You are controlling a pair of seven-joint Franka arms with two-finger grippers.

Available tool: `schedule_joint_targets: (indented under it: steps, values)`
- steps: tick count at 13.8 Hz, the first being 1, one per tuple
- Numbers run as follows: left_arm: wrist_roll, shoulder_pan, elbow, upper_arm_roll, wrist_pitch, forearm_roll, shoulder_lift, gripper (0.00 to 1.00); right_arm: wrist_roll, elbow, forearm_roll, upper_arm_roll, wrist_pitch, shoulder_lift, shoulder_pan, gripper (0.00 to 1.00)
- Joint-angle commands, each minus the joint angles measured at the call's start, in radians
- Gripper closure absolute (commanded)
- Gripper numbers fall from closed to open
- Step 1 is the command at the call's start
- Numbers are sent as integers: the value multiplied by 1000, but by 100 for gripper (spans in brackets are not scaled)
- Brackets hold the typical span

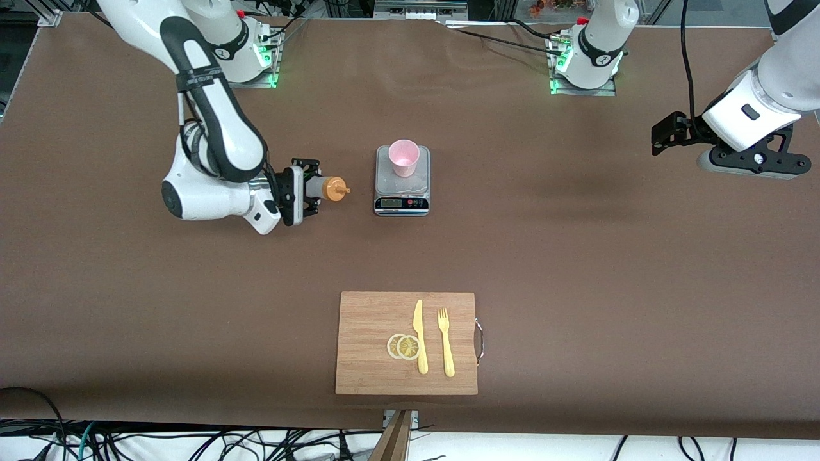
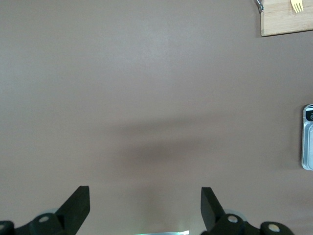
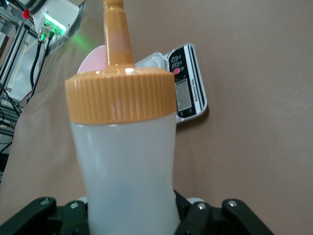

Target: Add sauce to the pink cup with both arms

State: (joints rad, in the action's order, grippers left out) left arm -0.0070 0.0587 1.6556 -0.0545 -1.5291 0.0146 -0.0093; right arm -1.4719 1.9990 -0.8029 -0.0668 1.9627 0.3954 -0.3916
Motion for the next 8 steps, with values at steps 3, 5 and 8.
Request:
schedule_joint_targets:
  steps: [3,5,8]
  values:
    - [2,0,0,1,17,-5,-15,0,200,29,129,-4,13,-70,-93,100]
    - [2,0,-2,1,20,-5,-15,0,249,18,131,-4,13,-75,-133,100]
    - [2,0,0,1,20,-5,-15,0,330,-6,195,-2,13,-75,-168,100]
